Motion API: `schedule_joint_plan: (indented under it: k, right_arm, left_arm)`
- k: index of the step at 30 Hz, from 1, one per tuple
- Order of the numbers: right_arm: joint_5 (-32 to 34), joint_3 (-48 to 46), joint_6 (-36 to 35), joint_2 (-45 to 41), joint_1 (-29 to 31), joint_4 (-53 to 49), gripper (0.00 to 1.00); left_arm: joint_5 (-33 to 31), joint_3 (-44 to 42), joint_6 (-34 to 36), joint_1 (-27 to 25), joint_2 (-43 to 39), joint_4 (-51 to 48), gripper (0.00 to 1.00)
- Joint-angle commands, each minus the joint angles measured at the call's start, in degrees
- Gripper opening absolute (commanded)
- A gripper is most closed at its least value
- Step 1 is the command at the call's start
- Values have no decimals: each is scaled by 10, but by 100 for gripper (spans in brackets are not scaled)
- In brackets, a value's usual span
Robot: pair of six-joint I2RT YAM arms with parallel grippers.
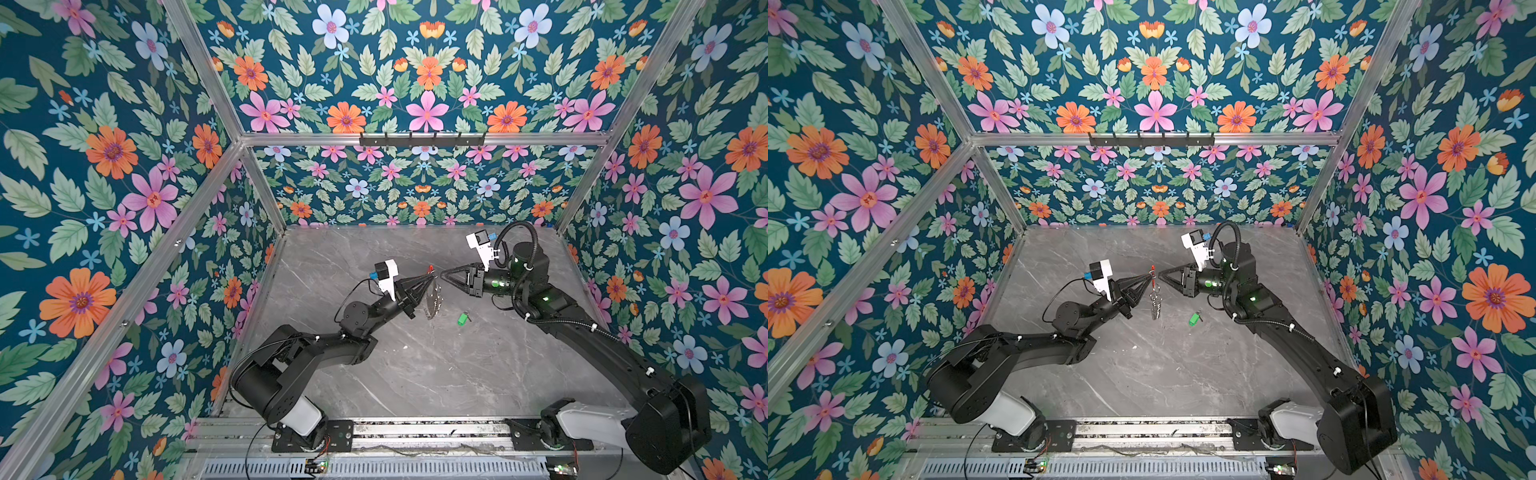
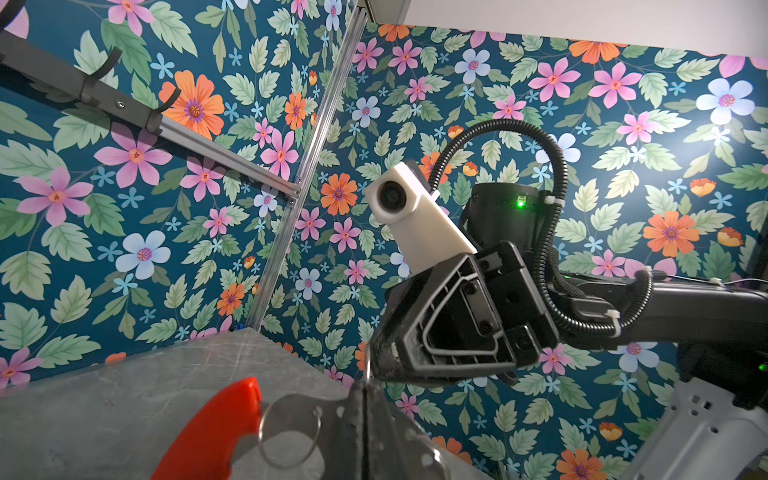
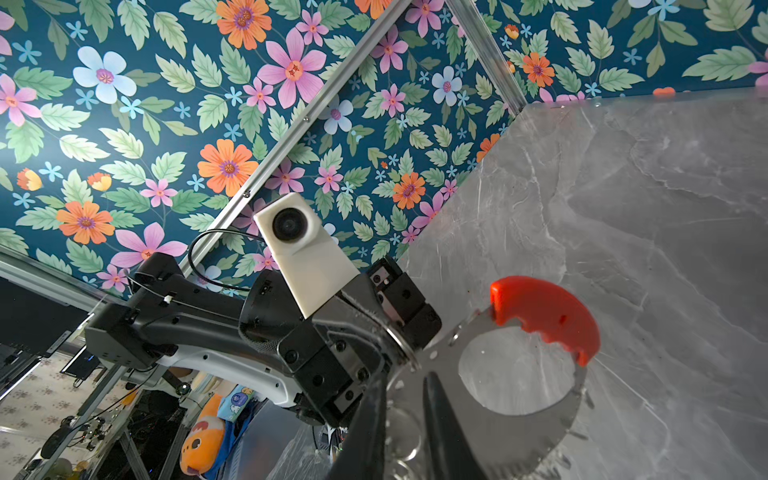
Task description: Put the keys on the keyring
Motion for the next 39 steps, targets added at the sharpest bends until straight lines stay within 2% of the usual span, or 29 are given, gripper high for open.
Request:
schedule_joint_plan:
  k: [1,13,14,17,23,26,28,29,32,34,36,39]
  right_arm:
    - [-3,6,-4,5,4,21,18]
    - [1,26,-4,34,17,30,18]
    - [1,27,-3,35,18,31,16]
    - [3,30,-2,38,19,31,2]
    - [17,32,-27,30,20,-2,0]
    - [41,50,-78,25,20,-74,0]
    - [76,70,-136,23,20,-149,0]
    - [89,80,-159,25,20,-181,0]
    - [133,117,-231,35,20,-279,0]
    - [164,134,-265,42,22,-324,0]
    - [187,140,-287,45,27,-347,0]
    - [215,141,-312,50,36,-357,0]
  left_arm:
    - [10,4,-11,1,2,47,0]
    - [18,11,-23,1,11,48,0]
    - [19,11,-24,1,12,48,0]
    - [19,11,-25,1,13,48,0]
    - [12,-1,-3,3,16,45,0]
    - [10,-17,38,11,10,26,13]
    - [0,-33,81,20,-7,-11,24]
    - [-4,-38,106,24,-19,-37,27]
    - [-10,-29,211,30,-67,-183,29]
    - [4,6,290,30,-93,-325,29]
    - [18,39,337,30,-103,-419,29]
    - [52,78,381,30,-102,-491,29]
